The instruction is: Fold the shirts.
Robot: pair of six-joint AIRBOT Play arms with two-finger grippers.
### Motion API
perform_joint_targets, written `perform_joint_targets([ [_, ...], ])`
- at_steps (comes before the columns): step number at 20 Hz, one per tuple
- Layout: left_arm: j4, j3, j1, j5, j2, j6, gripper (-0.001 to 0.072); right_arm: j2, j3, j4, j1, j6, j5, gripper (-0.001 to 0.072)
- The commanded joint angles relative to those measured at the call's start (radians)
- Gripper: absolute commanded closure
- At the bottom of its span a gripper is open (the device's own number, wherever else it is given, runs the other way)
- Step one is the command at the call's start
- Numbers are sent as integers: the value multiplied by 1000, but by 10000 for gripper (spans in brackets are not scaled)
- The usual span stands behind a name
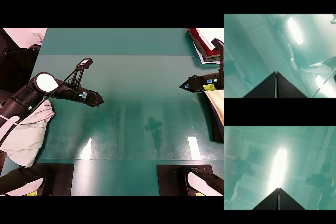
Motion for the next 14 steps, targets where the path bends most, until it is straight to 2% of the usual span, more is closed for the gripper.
perform_joint_targets([
  [1,0,0,0,0,0,0,685,-1,0,1,1,1,2,696],
  [12,-10,1,0,1,0,-1,685,0,0,0,1,1,64,696],
  [14,14,16,34,-54,2,-2,684,0,0,0,1,1,82,696],
])
